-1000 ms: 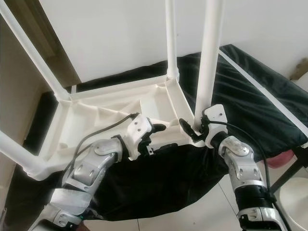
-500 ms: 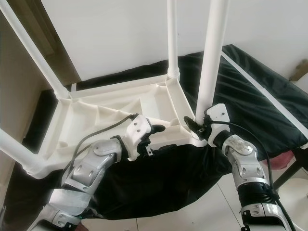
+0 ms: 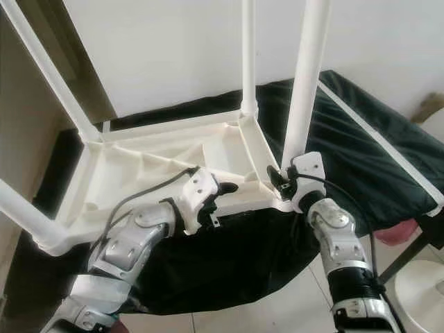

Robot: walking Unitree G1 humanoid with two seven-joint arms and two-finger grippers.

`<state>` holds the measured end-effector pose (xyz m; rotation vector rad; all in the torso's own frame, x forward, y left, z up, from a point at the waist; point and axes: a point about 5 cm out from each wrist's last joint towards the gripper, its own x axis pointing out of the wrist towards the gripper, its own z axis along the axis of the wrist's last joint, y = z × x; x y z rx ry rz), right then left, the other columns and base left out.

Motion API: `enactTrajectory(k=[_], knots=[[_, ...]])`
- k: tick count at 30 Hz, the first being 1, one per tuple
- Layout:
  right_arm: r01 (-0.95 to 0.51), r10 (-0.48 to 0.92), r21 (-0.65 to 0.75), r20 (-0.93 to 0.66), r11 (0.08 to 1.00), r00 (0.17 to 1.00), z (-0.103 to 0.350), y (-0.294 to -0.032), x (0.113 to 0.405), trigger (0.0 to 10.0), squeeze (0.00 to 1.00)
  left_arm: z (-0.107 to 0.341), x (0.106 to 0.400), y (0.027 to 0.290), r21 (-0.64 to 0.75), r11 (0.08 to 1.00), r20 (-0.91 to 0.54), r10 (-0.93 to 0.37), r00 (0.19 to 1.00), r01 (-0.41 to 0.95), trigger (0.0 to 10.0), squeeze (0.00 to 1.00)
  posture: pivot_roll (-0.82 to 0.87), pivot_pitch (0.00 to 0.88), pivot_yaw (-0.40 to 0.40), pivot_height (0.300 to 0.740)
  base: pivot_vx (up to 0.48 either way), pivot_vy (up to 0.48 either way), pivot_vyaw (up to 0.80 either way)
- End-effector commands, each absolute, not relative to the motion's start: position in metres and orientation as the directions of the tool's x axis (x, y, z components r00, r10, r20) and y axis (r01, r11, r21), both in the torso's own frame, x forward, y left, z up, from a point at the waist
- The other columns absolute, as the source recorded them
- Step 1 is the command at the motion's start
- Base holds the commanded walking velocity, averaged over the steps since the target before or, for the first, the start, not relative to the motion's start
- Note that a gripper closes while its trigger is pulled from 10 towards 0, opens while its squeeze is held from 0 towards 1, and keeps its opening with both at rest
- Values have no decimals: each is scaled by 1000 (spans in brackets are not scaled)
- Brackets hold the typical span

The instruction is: Building children table

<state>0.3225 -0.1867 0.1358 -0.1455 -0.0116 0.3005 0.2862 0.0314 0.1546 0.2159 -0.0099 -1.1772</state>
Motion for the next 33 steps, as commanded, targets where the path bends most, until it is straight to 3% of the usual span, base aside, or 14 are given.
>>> enactTrajectory(k=[1,6,10,16,17,22,33], knots=[[-307,295,-111,-110,945,949,112,-176,315,10000,0,155,287,32,183,378,-97,-912,399,907,10000,0,-68,0,89,740,0,0,0],[-165,158,-47,-137,985,978,104,-162,312,10000,0,155,287,32,183,378,-97,-912,400,907,10000,0,-72,0,91,740,0,0,0],[-132,124,-50,-132,990,983,104,-157,311,10000,0,155,287,32,181,378,-98,-912,399,908,10000,0,-73,0,91,740,0,0,0],[91,-95,-33,-117,995,989,106,-155,305,10000,0,155,286,31,180,375,-96,-914,395,910,10000,0,-72,0,88,740,0,0,0],[183,-184,-24,-100,983,978,108,-159,301,10000,0,155,287,31,180,376,-97,-913,397,909,10000,0,-71,0,87,740,0,0,0],[340,-338,-1,-112,940,934,107,-161,291,10000,0,155,287,32,178,379,-96,-912,399,908,10000,0,-68,0,85,740,0,0,0],[377,-372,34,-105,926,922,113,-152,285,10000,0,156,286,33,173,384,-96,-910,403,907,10000,0,-78,0,100,740,0,0,0]])
